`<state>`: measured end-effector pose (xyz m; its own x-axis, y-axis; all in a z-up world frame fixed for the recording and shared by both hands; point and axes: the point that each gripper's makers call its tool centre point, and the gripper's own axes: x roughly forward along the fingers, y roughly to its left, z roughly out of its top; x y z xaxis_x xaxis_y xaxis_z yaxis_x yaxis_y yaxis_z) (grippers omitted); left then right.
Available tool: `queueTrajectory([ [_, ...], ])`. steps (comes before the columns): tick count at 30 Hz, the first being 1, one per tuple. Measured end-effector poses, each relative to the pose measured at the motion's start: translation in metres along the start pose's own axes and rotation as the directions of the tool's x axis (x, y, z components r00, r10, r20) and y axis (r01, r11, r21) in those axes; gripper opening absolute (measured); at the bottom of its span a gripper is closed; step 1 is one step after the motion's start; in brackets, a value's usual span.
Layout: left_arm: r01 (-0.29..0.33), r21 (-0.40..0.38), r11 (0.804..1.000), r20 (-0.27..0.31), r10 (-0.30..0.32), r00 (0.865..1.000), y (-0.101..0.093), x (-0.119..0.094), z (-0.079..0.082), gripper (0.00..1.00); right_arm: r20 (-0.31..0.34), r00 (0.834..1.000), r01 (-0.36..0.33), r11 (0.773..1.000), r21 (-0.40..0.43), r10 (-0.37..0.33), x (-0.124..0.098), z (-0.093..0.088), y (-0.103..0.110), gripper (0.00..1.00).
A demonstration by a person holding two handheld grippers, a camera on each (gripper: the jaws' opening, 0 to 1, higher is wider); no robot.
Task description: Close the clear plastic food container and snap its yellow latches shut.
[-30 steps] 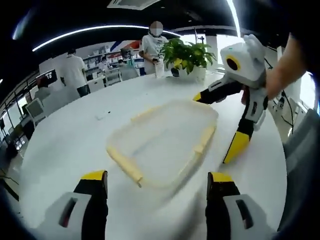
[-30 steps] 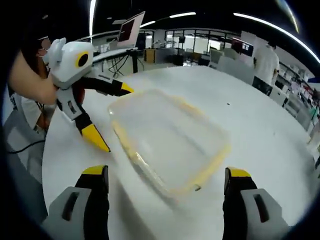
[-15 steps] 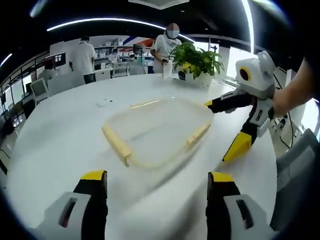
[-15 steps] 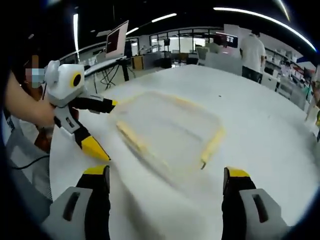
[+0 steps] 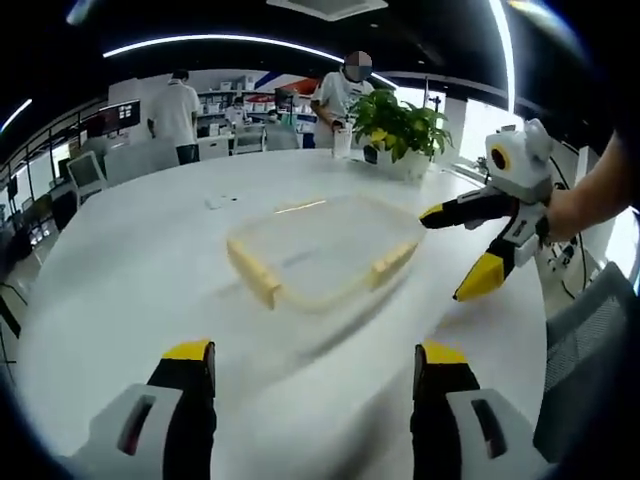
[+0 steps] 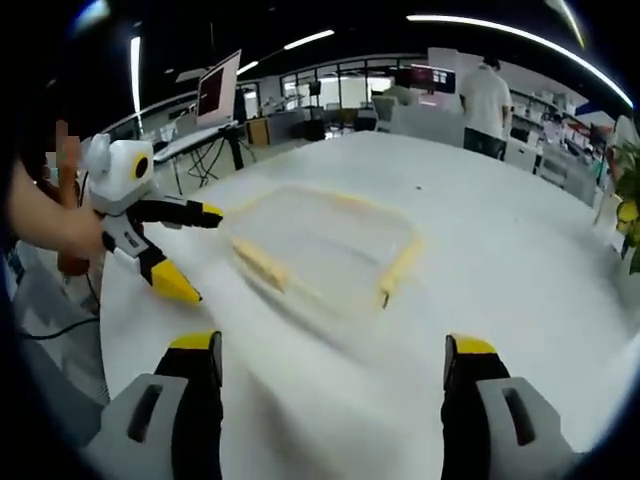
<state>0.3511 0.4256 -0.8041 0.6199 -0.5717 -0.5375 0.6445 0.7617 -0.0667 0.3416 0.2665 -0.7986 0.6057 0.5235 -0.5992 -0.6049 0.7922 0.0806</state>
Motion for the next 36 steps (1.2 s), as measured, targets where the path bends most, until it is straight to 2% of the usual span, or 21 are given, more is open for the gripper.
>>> queueTrajectory([
  [11,-0.005,-0.019,1.000,-0.009,0.005,1.000,-0.005,-0.023,-0.012,0.76,0.004,1.000,0.018,1.000,0.017,-0.018,-0.021,-0.009,0.009,0.86],
  [15,-0.012,-0.042,0.999,-0.008,0.011,1.000,-0.007,-0.031,-0.018,0.75,0.023,0.998,0.049,0.994,0.096,-0.051,-0.028,-0.014,0.007,0.85],
  [22,-0.001,-0.053,0.999,-0.003,0.001,1.000,-0.015,-0.044,-0.020,0.75,0.047,0.996,0.069,0.989,0.134,-0.076,-0.042,-0.016,0.010,0.85],
  [29,0.013,-0.055,0.998,-0.001,-0.013,1.000,-0.026,-0.050,-0.019,0.73,0.063,0.997,0.043,0.990,0.132,-0.051,-0.053,-0.019,0.017,0.84],
  [36,0.020,-0.088,0.996,0.014,-0.019,1.000,-0.034,-0.066,-0.020,0.73,0.113,0.992,0.027,0.984,0.173,-0.047,-0.071,-0.015,0.020,0.84],
])
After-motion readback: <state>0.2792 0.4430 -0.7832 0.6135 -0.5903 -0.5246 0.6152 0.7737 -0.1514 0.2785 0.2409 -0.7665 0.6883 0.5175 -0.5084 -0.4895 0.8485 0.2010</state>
